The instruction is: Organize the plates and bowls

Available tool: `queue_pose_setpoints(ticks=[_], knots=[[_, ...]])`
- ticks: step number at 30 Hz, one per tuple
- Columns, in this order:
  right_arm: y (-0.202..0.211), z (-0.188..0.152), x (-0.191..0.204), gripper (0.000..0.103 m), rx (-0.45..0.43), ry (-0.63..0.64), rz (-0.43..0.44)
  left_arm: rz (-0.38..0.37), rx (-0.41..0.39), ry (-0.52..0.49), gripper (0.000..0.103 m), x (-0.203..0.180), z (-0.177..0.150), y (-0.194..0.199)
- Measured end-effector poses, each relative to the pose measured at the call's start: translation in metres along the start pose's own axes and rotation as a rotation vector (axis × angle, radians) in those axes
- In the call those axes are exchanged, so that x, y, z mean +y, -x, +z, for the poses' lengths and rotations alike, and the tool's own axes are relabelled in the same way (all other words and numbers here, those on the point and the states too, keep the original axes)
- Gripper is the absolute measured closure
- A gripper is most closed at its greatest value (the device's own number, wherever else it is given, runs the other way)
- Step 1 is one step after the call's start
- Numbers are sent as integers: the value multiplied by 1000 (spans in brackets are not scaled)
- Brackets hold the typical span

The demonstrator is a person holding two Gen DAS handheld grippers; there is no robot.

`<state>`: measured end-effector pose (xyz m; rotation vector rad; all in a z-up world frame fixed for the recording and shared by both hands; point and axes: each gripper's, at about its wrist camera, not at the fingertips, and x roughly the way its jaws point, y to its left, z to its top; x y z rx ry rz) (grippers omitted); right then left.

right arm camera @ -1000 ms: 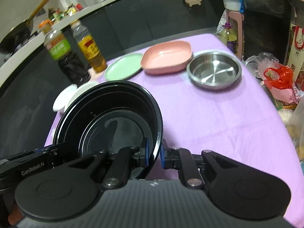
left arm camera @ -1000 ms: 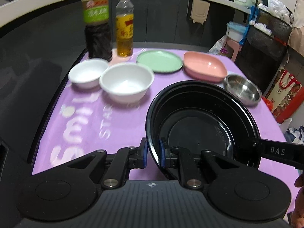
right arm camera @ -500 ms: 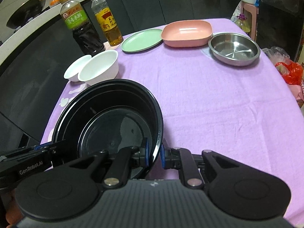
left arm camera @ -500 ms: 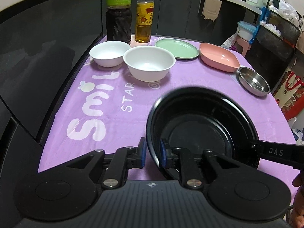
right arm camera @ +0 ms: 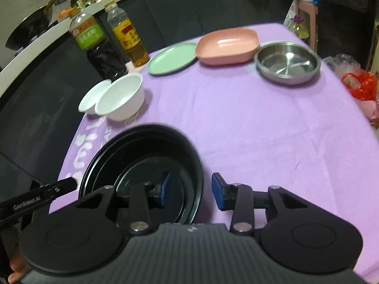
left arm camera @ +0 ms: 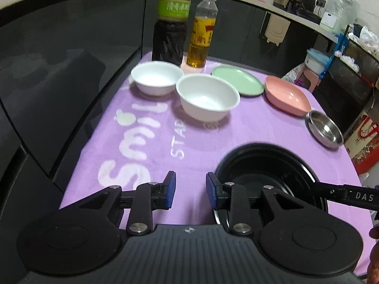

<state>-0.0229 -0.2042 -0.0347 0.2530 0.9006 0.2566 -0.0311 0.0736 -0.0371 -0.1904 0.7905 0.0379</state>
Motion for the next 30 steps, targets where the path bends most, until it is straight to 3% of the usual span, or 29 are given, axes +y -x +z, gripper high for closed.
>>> queue_pose_setpoints(ticks=[8,17,22,30], knots=[[-19,39,5,63,16,47,36,55,-8,64,76,12,43,-30],[-69,88,30,63,81,61,74,56,24,109,76,15,84,-71],[-86,107,50,63,97,93,97,57,23,127,76,17,102,-87],[-121,126,72,63,128,106,100,47,89,143,76,16,111,-123]])
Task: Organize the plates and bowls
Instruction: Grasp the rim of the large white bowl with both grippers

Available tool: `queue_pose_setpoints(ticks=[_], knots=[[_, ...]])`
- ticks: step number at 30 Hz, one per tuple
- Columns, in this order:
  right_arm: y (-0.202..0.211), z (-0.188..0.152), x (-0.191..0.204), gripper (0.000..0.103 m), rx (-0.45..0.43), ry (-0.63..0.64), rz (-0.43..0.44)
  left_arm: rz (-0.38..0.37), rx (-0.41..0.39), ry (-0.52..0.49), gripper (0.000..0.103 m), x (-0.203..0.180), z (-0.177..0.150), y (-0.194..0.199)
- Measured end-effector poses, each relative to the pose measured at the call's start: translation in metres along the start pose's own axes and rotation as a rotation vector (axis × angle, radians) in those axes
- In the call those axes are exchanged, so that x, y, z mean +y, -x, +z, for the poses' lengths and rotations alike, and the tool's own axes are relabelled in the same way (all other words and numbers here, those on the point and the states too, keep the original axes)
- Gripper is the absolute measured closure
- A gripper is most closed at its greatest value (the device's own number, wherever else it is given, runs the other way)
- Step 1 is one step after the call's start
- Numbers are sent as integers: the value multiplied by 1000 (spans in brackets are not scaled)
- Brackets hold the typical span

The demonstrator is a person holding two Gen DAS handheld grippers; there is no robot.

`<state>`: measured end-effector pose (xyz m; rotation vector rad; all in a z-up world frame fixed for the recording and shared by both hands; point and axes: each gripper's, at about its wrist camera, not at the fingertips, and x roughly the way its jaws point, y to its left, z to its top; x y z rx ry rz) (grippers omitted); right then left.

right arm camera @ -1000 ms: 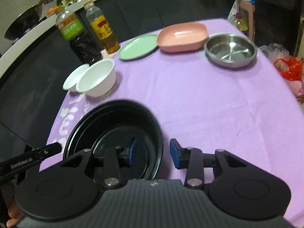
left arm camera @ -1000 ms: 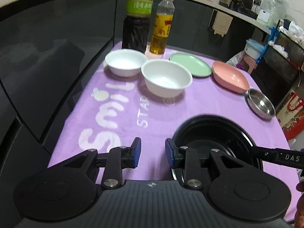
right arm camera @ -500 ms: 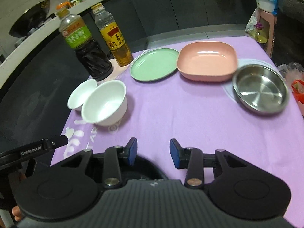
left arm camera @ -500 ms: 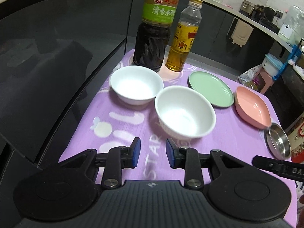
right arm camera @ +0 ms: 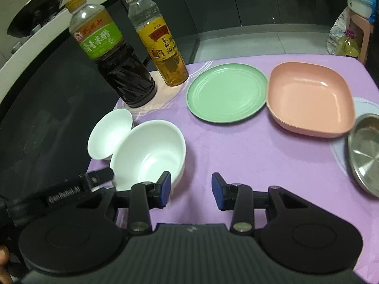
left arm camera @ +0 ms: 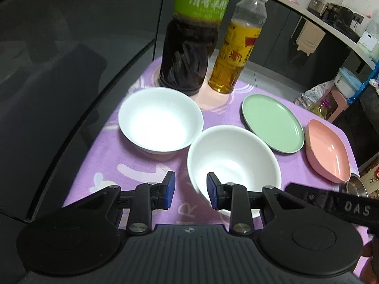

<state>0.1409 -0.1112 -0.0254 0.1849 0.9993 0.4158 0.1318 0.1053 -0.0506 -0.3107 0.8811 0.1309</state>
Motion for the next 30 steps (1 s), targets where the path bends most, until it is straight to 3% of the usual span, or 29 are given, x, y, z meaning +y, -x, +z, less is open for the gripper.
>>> queue_pose_setpoints(ticks=[5,7,8,9,21,30], knots=[[-20,8,6,65,18,17,-8,1,7,-14,78,-4,4,-13],[-30,11,6,71,34,16,-13,7,8,-37,94,-8,4,-17],[-35,12,6,87,46,19,-11,17,5,-48,94,-10,3,-18],[-39,12,6,94,58,22,-8,21,-2,-56,94,-11,2,-17],[33,-17,8,93,-50,60,-8,-57,-91,-130,94,-33,-25,56],[92,-52,2,92,-102,40,-10,-98,-96,-186,94,-51,-56,93]])
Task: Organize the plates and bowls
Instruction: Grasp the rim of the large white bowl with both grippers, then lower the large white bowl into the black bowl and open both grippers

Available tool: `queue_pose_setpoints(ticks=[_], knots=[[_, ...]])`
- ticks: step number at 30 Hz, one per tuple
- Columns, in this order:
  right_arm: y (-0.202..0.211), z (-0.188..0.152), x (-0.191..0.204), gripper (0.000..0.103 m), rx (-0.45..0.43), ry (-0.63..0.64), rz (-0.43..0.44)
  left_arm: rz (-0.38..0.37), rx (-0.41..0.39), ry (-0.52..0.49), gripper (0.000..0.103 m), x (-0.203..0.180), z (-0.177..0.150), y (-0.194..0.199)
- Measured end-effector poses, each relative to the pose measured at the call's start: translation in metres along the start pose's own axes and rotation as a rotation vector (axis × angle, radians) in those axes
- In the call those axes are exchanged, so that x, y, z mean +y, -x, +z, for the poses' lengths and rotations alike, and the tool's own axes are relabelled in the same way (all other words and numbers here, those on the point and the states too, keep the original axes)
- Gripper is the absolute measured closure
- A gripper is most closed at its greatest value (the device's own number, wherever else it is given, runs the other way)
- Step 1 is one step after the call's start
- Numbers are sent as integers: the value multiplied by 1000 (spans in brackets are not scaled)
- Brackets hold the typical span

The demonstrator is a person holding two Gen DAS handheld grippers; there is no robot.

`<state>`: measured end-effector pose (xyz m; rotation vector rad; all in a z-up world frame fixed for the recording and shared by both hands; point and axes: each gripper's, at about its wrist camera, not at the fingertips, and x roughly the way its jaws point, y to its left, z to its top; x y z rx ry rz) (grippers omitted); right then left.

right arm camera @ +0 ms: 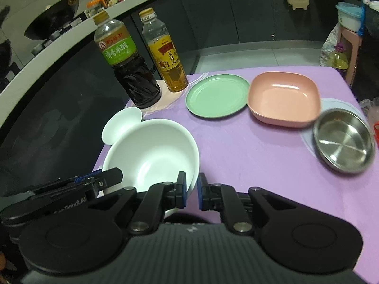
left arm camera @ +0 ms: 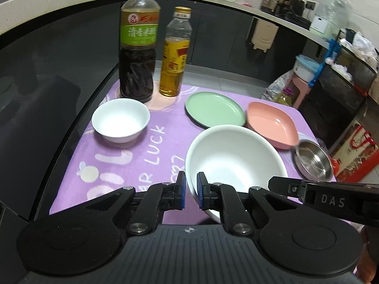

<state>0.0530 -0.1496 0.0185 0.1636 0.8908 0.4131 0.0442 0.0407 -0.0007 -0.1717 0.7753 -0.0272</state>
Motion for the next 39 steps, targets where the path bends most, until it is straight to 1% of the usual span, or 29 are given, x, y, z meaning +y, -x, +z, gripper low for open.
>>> queue_pose_setpoints(ticks=[5,9,16,26,33,39], knots=[[22,-18,-2,91,-19,-5,0,-12,-6,-37,94,-11,-14,18],[33,-32,-4,91,-21,-10,0,-20,0,-55,94,-16,-26,30],[43,-57,-8,89,-5,-18,8,-15,29,-88,94,-22,-48,37],[31,-79,-18,89,68,-41,-2,3,106,-121,94,-27,-68,23],[28,-82,-18,89,75,-30,-12,-2,135,-114,93,-23,-72,16],[24,-85,-17,89,75,-9,-40,4,131,-97,93,-18,-71,16]])
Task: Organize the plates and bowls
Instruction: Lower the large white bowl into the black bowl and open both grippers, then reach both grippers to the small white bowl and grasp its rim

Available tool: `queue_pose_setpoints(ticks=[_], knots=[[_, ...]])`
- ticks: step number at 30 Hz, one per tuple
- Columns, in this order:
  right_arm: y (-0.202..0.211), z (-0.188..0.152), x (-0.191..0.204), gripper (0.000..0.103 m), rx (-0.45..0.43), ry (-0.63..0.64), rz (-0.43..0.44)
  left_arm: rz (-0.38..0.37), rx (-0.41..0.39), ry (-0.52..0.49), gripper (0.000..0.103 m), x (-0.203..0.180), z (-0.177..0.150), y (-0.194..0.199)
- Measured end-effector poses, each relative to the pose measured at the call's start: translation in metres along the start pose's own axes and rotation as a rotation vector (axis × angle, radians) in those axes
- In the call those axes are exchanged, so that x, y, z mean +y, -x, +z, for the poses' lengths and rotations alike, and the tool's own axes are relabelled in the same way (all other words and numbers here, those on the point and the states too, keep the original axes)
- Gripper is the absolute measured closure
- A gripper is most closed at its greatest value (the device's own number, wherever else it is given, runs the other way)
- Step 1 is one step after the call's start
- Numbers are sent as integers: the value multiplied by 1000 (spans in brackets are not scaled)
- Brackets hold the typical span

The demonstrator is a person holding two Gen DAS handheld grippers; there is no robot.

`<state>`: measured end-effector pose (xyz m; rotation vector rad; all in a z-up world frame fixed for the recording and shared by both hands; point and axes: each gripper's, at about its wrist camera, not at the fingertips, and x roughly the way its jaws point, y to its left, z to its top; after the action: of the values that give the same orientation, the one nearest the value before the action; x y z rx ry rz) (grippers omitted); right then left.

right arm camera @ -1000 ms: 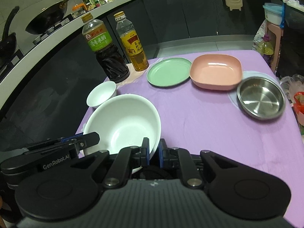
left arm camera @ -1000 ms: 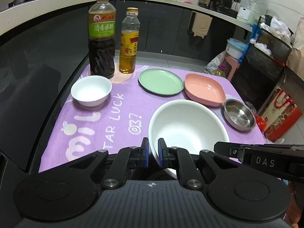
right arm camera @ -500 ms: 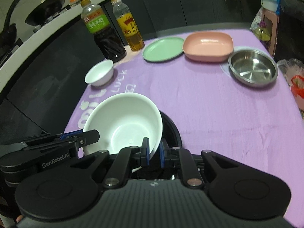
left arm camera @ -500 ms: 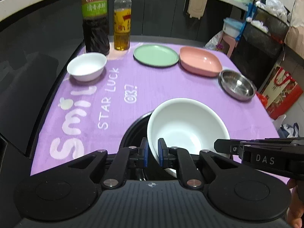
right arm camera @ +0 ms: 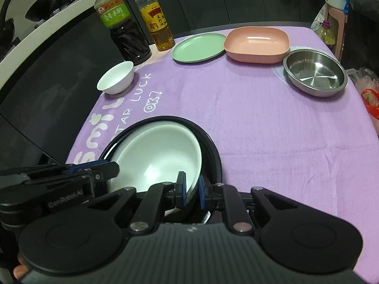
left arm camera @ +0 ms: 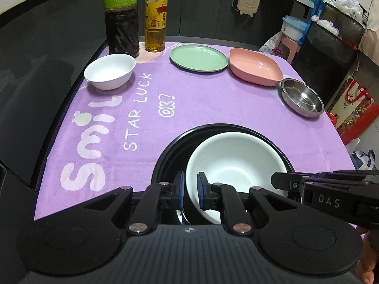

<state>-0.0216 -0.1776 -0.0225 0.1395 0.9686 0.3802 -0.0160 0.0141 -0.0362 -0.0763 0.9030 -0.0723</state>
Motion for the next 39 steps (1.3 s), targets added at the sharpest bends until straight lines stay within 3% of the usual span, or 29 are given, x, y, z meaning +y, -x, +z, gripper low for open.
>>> queue_pose_setpoints(ticks=[11,20,25,39], knots=[[0,0,-2,89,-4,21,-25,2,-7,31,93,8,0,2],[14,7,-6,89,-50,-1,-27,-21,-62,54,86,17,6,15],[18,13,-3,76,-70,10,-14,2,-91,111,83,35,14,19],[-8,58,21,76,-53,82,1,140,-93,264,82,105,49,-13]])
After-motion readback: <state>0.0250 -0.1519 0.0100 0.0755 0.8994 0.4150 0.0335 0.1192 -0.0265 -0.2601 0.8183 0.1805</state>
